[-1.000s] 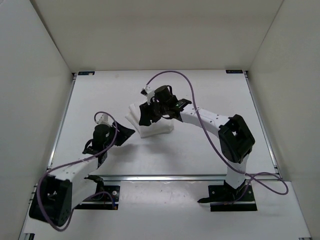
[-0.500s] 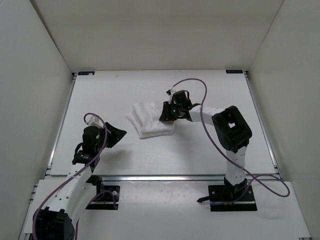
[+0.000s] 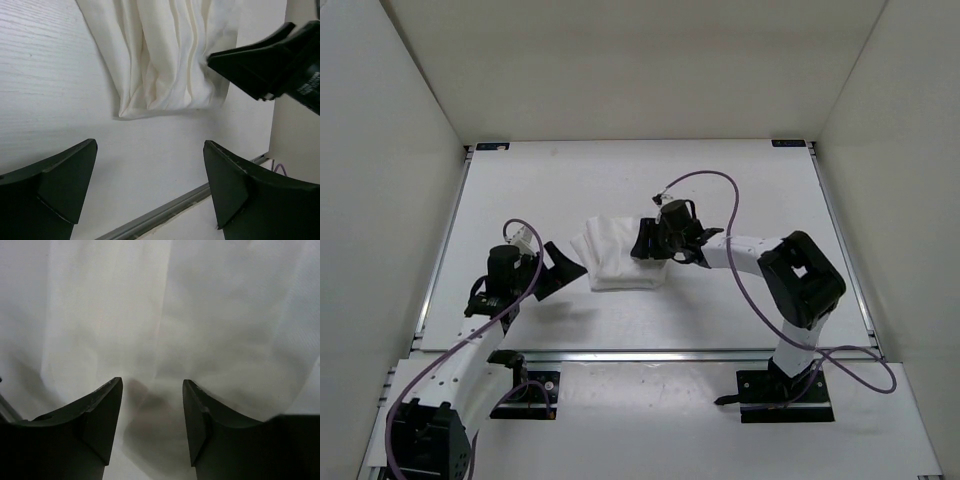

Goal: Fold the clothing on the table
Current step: Fold the skirt

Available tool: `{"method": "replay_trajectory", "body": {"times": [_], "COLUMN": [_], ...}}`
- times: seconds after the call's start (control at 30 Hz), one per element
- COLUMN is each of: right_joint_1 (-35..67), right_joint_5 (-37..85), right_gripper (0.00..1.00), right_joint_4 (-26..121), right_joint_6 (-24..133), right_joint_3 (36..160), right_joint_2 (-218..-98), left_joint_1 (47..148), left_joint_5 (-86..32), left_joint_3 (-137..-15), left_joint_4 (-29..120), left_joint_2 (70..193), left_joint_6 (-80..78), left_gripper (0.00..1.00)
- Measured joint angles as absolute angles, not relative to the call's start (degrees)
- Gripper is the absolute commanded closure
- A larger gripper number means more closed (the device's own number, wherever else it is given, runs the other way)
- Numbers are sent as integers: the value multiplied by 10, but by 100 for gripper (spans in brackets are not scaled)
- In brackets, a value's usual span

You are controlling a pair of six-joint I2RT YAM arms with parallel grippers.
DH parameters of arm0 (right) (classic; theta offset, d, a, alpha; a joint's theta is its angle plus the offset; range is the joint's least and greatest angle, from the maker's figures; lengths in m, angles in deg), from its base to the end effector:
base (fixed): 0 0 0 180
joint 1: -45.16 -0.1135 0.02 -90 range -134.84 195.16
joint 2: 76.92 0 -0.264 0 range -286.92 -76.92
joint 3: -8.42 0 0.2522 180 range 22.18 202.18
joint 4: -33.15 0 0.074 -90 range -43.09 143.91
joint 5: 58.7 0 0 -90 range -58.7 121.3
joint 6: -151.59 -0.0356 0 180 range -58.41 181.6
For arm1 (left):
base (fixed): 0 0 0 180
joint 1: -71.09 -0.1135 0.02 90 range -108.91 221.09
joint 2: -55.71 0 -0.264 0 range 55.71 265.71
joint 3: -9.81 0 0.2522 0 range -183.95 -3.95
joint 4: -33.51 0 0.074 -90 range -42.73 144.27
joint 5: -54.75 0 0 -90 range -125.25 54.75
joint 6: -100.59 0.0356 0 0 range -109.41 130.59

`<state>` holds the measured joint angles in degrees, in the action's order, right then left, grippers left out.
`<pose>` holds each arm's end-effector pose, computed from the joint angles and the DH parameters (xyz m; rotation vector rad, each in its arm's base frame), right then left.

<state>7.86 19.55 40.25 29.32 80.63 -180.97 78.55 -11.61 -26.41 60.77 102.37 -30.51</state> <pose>0.3003 0.2379 0.1681 -0.2216 2.3760 0.8509 0.1679 -0.0364 0.1946 -0.4416 2.2818 -0.9078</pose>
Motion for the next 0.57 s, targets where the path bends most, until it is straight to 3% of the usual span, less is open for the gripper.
{"method": "replay_trajectory", "body": {"times": [0.03, 0.07, 0.17, 0.2, 0.23, 0.4, 0.57], "right_joint_1": [82, 86, 106, 114, 123, 186, 314], "right_joint_5": [194, 192, 180, 178, 178, 169, 109], "right_gripper": [48, 39, 35, 11, 1, 1, 1], "right_joint_4": [412, 421, 450, 458, 466, 478, 489], "right_joint_6": [297, 301, 312, 317, 318, 342, 333], "right_joint_3": [804, 799, 776, 772, 769, 696, 573], "right_joint_2": [-1794, -1771, -1666, -1627, -1587, -1389, -1233], "left_joint_1": [782, 782, 787, 791, 795, 804, 806], "left_joint_5": [-115, -117, -126, -131, -137, -164, -167], "left_joint_3": [-267, -272, -301, -315, -327, -371, -362], "left_joint_4": [615, 625, 654, 664, 671, 700, 703], "left_joint_2": [1018, 1013, 996, 990, 985, 970, 959], "left_joint_6": [-300, -295, -279, -272, -266, -240, -242], "left_gripper": [1, 2, 2, 1, 1, 1, 1]}}
